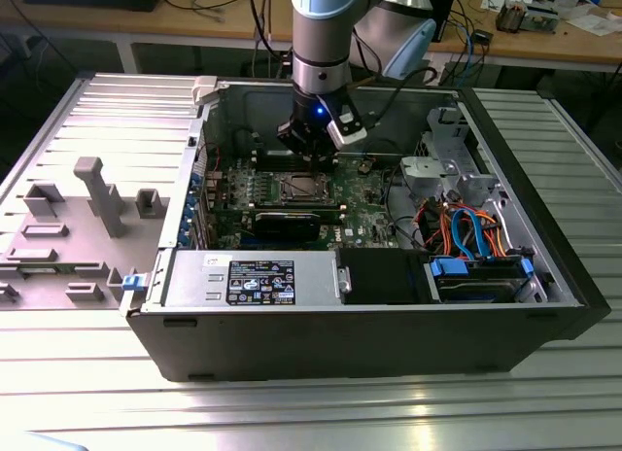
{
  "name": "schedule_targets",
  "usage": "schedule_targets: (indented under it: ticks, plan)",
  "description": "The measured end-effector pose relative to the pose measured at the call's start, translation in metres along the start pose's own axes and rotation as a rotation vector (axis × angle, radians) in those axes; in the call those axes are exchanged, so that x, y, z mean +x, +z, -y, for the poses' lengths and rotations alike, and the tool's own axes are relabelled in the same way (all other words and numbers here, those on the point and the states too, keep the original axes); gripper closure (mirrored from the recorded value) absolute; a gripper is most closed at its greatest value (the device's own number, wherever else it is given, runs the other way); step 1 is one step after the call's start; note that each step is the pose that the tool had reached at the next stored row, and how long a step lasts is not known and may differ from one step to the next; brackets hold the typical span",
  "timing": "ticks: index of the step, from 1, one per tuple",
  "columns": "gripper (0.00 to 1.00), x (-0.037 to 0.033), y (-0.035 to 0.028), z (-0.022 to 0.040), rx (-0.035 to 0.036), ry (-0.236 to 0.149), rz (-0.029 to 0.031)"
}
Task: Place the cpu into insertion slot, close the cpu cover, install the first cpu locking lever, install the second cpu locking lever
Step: 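Install the first cpu locking lever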
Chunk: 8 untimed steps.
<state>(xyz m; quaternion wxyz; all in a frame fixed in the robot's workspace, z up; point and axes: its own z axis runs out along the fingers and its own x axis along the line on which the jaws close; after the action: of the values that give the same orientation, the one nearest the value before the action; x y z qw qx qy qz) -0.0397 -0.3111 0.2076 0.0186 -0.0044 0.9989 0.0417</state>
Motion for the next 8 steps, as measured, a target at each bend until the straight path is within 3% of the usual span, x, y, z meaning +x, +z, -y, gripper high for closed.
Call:
schedule_targets:
  ticks: [8]
  plan:
    - [0.89,0.0000,-0.0001,0.0021,0.0005,0.000,0.0000]
